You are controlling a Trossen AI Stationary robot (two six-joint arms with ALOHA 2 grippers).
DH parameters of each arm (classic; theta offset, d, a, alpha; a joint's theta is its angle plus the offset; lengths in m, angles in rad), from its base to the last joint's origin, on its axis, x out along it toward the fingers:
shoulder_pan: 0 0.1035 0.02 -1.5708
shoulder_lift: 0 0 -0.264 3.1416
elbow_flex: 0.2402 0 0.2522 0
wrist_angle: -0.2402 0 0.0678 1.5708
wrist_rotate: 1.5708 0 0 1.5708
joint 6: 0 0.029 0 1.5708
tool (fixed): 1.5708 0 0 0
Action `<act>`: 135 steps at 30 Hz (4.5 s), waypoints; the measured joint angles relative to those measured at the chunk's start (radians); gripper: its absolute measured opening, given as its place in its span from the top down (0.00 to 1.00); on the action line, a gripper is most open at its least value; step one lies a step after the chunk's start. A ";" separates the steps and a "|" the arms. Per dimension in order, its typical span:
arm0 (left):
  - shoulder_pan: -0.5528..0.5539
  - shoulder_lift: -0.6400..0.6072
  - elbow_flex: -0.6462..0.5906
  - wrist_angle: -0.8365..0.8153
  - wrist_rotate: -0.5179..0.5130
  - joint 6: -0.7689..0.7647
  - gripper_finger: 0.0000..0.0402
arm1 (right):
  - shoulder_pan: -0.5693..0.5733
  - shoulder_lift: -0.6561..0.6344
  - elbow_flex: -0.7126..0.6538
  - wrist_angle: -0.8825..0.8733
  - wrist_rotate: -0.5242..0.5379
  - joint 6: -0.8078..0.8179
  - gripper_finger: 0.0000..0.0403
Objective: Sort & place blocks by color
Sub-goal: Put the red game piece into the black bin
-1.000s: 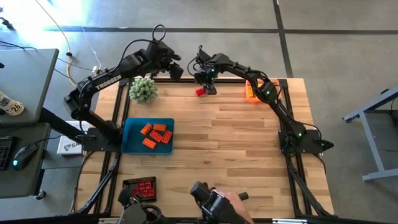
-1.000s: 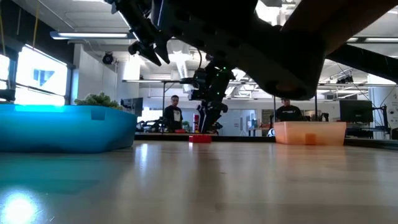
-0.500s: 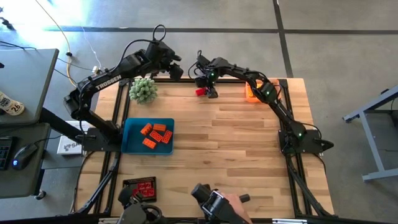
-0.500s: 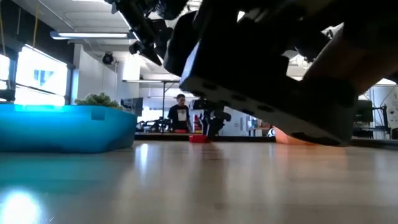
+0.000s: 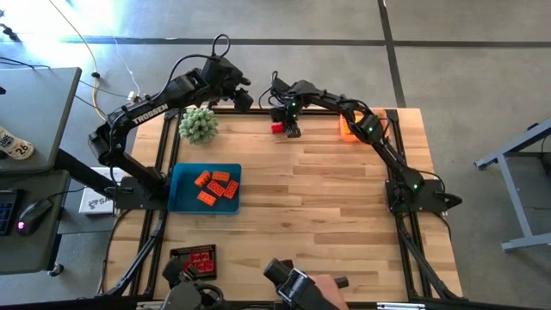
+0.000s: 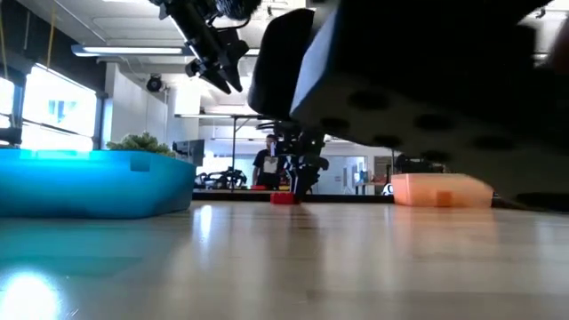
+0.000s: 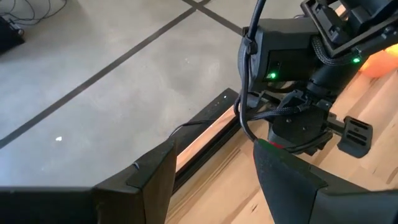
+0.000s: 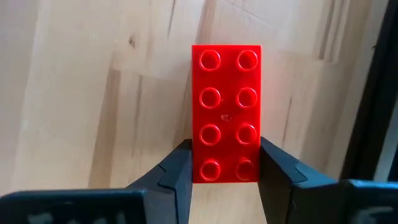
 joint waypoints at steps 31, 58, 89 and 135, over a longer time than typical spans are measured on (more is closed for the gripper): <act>0.176 0.000 0.000 -0.207 0.750 -0.277 0.50 | 0.153 -0.223 0.111 -0.293 0.133 0.331 0.72; 0.033 0.001 0.000 -0.209 0.900 -0.379 0.50 | 0.489 -0.372 0.114 -0.120 0.550 0.645 0.72; -0.068 0.000 0.000 -0.224 0.878 -0.291 0.81 | 0.549 -0.385 0.114 -0.073 0.647 0.765 0.72; -0.576 -0.500 -0.324 -0.675 0.542 -0.350 0.82 | 0.635 -0.385 0.115 -0.169 0.550 1.109 0.36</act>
